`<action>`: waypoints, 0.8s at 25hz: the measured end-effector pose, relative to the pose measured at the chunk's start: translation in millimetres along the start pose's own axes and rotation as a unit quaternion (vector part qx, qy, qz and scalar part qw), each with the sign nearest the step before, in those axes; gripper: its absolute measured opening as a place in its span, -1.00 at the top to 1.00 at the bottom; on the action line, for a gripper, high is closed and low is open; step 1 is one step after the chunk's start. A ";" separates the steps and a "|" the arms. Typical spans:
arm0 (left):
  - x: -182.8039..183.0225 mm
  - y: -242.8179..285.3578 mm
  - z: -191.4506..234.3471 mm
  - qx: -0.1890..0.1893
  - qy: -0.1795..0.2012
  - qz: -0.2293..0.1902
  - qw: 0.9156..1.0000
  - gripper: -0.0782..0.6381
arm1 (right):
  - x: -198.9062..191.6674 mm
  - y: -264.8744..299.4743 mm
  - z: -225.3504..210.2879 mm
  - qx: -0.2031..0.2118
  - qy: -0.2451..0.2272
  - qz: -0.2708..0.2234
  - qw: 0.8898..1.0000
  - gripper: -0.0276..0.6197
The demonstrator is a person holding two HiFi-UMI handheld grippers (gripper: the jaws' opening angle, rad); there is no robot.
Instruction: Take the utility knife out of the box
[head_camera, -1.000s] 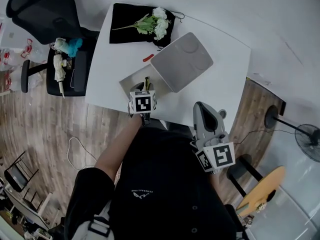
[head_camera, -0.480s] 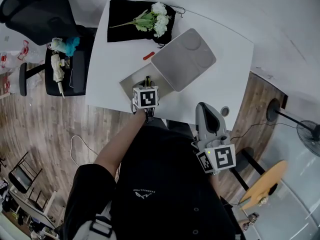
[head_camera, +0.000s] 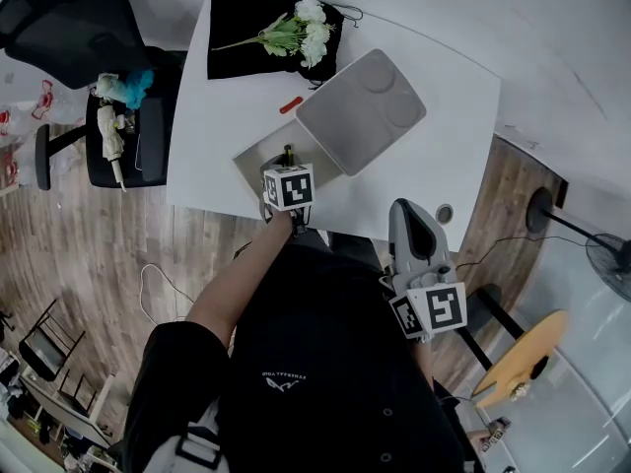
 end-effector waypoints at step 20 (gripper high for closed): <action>16.4 -57.6 0.3 -0.015 -0.030 -0.106 0.994 0.61 | -3.2 -16.6 -3.2 0.059 -0.012 -0.011 0.998 0.90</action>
Point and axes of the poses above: the fingertips, and each gripper's own axes: y forward along the fingers, z to its left, x out of its top, the point moved 4 cm from there along -y, backward along the fingers, and after that the axes turned 4 degrees about x, right-handed, at the moved point
